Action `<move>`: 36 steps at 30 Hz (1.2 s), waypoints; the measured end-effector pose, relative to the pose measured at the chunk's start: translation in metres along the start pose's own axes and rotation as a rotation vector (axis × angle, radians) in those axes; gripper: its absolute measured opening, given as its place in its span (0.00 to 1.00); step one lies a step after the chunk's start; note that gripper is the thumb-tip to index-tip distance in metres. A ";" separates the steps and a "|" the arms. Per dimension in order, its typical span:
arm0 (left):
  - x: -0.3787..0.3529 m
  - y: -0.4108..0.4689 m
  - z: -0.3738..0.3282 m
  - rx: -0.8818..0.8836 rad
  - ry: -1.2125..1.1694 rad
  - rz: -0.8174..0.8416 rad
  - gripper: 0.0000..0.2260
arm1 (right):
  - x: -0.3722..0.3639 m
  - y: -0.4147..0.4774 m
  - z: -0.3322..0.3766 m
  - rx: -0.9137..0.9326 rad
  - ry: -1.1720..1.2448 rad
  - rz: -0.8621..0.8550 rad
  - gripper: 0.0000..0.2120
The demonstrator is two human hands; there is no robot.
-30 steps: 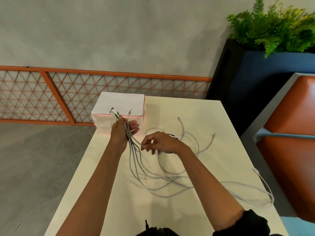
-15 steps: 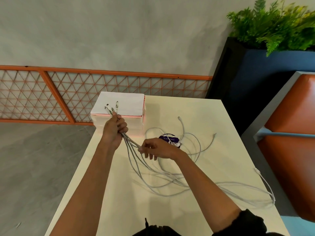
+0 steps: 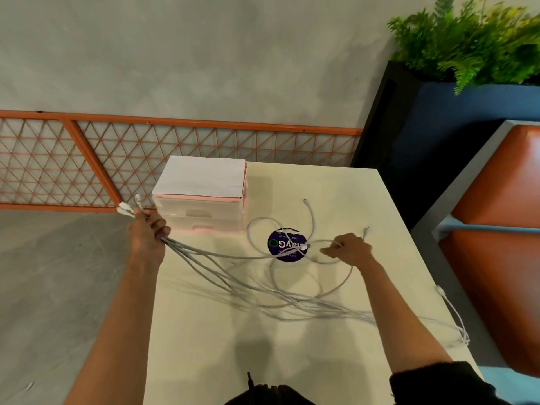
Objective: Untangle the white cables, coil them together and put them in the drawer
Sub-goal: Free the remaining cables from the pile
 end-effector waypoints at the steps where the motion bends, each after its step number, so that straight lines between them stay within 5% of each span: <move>1: 0.006 0.001 -0.003 -0.021 0.020 -0.047 0.18 | 0.003 -0.001 -0.008 0.005 0.230 0.063 0.12; 4: 0.016 -0.003 -0.006 -0.083 0.093 -0.151 0.17 | 0.007 -0.019 -0.004 0.067 0.638 0.253 0.15; 7: 0.010 -0.009 0.000 -0.120 0.146 -0.156 0.17 | 0.014 -0.031 0.017 0.173 0.694 0.282 0.22; 11: 0.004 -0.010 0.000 -0.160 0.167 -0.151 0.18 | 0.034 -0.036 0.040 0.281 0.350 0.276 0.14; 16: 0.028 -0.001 -0.011 -0.179 0.168 -0.279 0.17 | 0.049 -0.033 0.019 0.088 -0.134 0.410 0.10; 23: 0.009 -0.006 0.011 -0.148 0.221 -0.165 0.17 | 0.016 -0.044 0.053 0.225 0.012 0.522 0.17; 29: -0.014 -0.007 0.007 -0.186 0.215 -0.060 0.17 | -0.034 -0.054 0.052 0.093 -0.390 0.722 0.10; 33: -0.006 -0.003 -0.003 -0.219 0.225 -0.092 0.17 | -0.068 -0.051 0.032 -0.077 -0.143 0.768 0.15; 36: 0.000 -0.006 0.001 -0.222 0.283 -0.102 0.18 | -0.070 -0.036 0.013 -0.192 0.096 0.502 0.13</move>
Point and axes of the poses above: each hand's wrist, its own y-axis towards the middle knuckle, its own x-axis out of the back of the hand, z = x × y, the point moved 7 cm from there along y, towards the middle knuckle, and after that the axes turned 7 degrees about -x, right-handed, at the moved point
